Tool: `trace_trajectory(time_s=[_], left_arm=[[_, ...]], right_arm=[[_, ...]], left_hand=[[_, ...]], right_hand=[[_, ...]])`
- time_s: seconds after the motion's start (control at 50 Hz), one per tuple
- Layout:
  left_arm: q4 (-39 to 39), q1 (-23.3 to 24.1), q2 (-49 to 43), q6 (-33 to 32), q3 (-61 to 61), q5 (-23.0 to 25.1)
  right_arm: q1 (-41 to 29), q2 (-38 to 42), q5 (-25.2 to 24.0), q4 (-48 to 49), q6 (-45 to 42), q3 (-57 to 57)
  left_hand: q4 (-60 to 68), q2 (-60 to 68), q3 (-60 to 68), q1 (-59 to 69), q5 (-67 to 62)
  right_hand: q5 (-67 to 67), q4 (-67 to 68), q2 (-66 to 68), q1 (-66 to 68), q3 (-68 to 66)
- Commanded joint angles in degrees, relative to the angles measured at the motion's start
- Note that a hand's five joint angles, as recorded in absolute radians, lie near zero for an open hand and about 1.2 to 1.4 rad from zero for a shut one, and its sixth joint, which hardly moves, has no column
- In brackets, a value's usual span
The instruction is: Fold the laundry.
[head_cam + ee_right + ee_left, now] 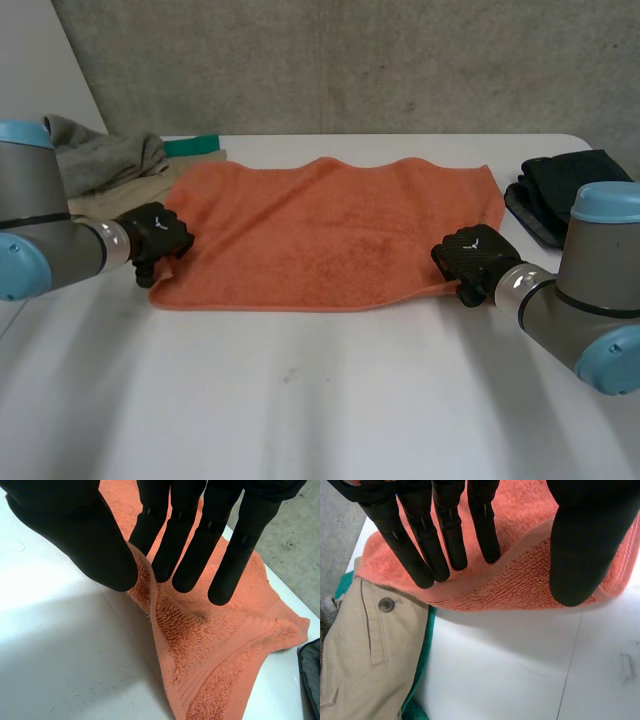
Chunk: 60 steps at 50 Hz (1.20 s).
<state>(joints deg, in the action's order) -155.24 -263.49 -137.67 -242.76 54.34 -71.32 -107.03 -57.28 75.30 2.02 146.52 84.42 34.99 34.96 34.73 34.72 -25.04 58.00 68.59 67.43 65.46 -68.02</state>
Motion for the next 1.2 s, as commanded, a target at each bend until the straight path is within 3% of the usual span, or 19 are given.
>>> trace_trajectory(time_s=[0.02,0.06,0.12,0.28,0.36,0.46,0.58,0.68,0.78,1.0,1.2], left_arm=[[-0.1,-1.5,-0.4,-3.0,1.4,0.9],[-0.3,-2.0,-0.3,-3.6,2.1,1.9],[-1.1,-3.1,0.4,-4.0,3.7,4.4],[-3.1,-5.0,3.5,-1.6,6.5,4.5],[-5.2,-5.4,5.4,3.6,7.5,4.4],[-7.5,-5.5,6.9,11.3,7.8,4.1],[-8.8,-5.5,8.1,17.5,7.9,2.4],[-9.9,-5.5,8.8,22.8,8.1,0.9],[-10.5,-5.6,9.1,24.0,8.0,0.7],[-10.7,-5.1,9.1,24.3,8.0,0.8],[-10.8,-5.5,9.3,24.8,7.8,0.6]], right_arm=[[0.2,0.0,0.1,0.0,0.0,0.1],[0.2,0.0,0.2,0.0,0.0,0.1],[0.2,0.0,0.2,0.0,0.1,0.1],[-0.4,-1.3,0.4,-4.7,2.1,-0.1],[0.5,-2.0,1.3,-10.3,4.1,-2.5],[5.4,-1.9,2.6,-15.7,8.4,-8.1],[9.2,-1.2,2.9,-18.5,10.5,-9.7],[12.5,-0.2,2.5,-18.2,6.3,-8.0],[14.5,0.5,2.3,-14.7,4.7,-6.2],[13.3,1.7,2.6,-6.0,19.0,-2.2],[10.5,4.4,4.3,-0.8,23.8,-1.3]], left_hand=[[10.7,10.7,11.0,11.0,-10.7],[15.2,15.3,15.5,15.5,-15.2],[43.6,43.6,43.8,43.8,-43.5],[45.0,45.0,45.3,45.3,-45.0],[45.0,45.0,45.3,45.3,-45.0],[45.0,45.0,45.3,45.3,-45.0],[45.0,45.0,45.3,45.3,-45.0],[45.0,45.0,45.3,45.3,-45.0],[45.0,45.0,45.3,45.3,-45.0],[45.0,45.0,45.3,45.3,-45.0],[45.0,45.0,45.3,45.3,-45.0]], right_hand=[[12.0,11.4,12.6,14.5,-12.0],[12.0,11.4,12.6,14.5,-12.0],[12.0,11.4,12.6,14.5,-12.0],[12.0,11.4,12.6,14.5,-12.0],[-38.7,-39.3,-38.1,-36.2,38.7],[-49.7,-50.3,-49.2,-47.2,49.8],[-47.4,-48.0,-46.8,-44.9,47.4],[-40.2,-40.8,-39.6,-37.6,40.2],[-38.1,-38.7,-37.6,-35.6,38.2],[-40.3,-40.9,-39.8,-37.8,40.4],[-41.0,-41.6,-40.4,-38.5,41.0]])
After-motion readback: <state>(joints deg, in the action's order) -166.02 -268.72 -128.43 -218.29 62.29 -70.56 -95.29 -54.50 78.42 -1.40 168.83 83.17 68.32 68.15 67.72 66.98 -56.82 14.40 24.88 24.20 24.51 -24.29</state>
